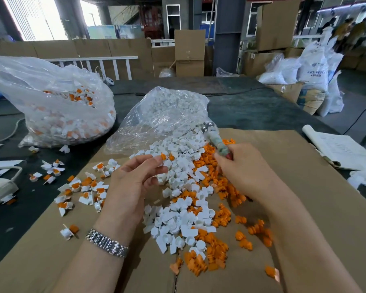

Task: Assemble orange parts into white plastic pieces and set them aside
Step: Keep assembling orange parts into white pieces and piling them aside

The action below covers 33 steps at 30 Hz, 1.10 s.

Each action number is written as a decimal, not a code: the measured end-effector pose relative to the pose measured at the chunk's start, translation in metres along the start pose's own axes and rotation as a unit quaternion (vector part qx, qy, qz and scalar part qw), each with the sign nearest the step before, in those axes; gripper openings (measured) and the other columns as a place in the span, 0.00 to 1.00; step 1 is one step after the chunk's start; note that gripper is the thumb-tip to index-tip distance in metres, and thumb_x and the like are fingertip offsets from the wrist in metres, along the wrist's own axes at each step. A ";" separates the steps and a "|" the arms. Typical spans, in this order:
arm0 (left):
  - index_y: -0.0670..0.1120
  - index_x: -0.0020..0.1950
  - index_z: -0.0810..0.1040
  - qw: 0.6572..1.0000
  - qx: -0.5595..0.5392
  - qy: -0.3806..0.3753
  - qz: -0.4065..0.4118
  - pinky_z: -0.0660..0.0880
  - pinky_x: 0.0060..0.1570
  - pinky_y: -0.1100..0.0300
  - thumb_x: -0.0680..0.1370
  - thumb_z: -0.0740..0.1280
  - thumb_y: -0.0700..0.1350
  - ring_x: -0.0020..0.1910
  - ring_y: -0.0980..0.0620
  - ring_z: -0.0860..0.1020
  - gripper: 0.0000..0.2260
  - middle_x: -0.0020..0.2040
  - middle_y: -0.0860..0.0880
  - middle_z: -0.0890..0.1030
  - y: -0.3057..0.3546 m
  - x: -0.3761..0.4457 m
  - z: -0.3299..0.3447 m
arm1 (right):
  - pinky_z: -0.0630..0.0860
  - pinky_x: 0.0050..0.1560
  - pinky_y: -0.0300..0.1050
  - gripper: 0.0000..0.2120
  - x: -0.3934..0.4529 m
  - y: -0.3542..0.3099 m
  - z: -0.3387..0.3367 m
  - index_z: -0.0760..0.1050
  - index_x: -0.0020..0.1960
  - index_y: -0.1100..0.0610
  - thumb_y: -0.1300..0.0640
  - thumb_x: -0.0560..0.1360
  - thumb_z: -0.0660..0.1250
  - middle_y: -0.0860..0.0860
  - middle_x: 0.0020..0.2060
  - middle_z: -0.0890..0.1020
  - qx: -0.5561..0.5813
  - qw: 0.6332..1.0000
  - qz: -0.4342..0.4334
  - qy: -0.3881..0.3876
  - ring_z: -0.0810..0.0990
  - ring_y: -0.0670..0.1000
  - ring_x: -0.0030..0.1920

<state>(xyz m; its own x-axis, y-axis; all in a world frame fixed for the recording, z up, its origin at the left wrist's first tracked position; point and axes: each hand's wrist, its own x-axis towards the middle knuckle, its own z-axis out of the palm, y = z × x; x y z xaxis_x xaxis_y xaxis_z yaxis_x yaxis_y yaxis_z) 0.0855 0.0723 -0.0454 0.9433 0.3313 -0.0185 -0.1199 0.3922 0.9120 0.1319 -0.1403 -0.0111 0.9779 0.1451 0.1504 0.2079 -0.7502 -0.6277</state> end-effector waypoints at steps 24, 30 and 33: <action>0.44 0.49 0.84 0.999 0.020 -0.005 0.030 0.76 0.34 0.66 0.73 0.77 0.41 0.42 0.51 0.85 0.07 0.46 0.45 0.86 -0.007 -0.003 0.004 | 0.71 0.33 0.50 0.20 -0.027 -0.039 0.020 0.72 0.45 0.54 0.39 0.82 0.56 0.54 0.36 0.77 -0.048 0.979 -0.081 -0.179 0.73 0.52 0.33; 0.44 0.43 0.84 1.000 0.016 -0.005 0.012 0.76 0.32 0.66 0.73 0.75 0.38 0.39 0.52 0.84 0.02 0.40 0.46 0.86 -0.008 -0.003 0.005 | 0.61 0.29 0.42 0.21 -0.030 -0.036 0.030 0.67 0.39 0.52 0.38 0.82 0.55 0.50 0.33 0.71 -0.078 0.986 -0.086 -0.119 0.68 0.48 0.30; 0.43 0.43 0.84 1.000 0.021 0.001 -0.004 0.76 0.31 0.67 0.75 0.74 0.37 0.38 0.53 0.84 0.02 0.40 0.47 0.86 -0.010 -0.001 0.006 | 0.59 0.29 0.43 0.21 -0.029 -0.035 0.033 0.65 0.39 0.51 0.37 0.82 0.55 0.50 0.34 0.70 -0.104 0.985 -0.088 -0.110 0.67 0.48 0.31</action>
<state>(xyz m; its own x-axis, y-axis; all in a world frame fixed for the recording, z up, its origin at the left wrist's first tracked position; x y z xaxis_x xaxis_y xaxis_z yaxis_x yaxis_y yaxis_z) 0.0872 0.0631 -0.0524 0.9437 0.3297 -0.0273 -0.0987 0.3595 0.9279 0.0969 -0.0969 -0.0189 0.9128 0.4040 0.0600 0.3884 -0.8131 -0.4335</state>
